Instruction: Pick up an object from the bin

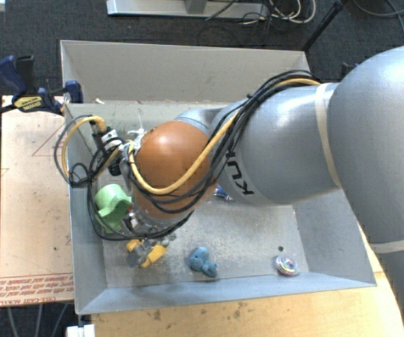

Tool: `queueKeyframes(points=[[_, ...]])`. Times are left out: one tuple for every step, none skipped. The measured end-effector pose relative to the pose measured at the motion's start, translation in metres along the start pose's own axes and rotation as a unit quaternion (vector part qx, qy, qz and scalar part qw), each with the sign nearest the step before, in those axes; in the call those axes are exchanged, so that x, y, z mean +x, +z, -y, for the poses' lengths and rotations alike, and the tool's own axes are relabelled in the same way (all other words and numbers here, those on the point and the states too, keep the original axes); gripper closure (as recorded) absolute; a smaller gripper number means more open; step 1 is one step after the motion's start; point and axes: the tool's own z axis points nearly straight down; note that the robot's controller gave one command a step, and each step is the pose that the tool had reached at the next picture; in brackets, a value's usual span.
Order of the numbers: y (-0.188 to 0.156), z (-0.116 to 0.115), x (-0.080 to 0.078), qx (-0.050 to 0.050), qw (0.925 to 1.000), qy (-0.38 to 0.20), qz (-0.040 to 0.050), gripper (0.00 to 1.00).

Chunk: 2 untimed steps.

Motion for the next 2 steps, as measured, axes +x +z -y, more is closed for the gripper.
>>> queueKeyframes(points=[[-0.192,0.003,-0.021,0.004,0.9998,-0.020,-0.0006,1.00],[-0.179,0.008,-0.022,-0.001,0.9921,-0.125,-0.0001,1.00]])
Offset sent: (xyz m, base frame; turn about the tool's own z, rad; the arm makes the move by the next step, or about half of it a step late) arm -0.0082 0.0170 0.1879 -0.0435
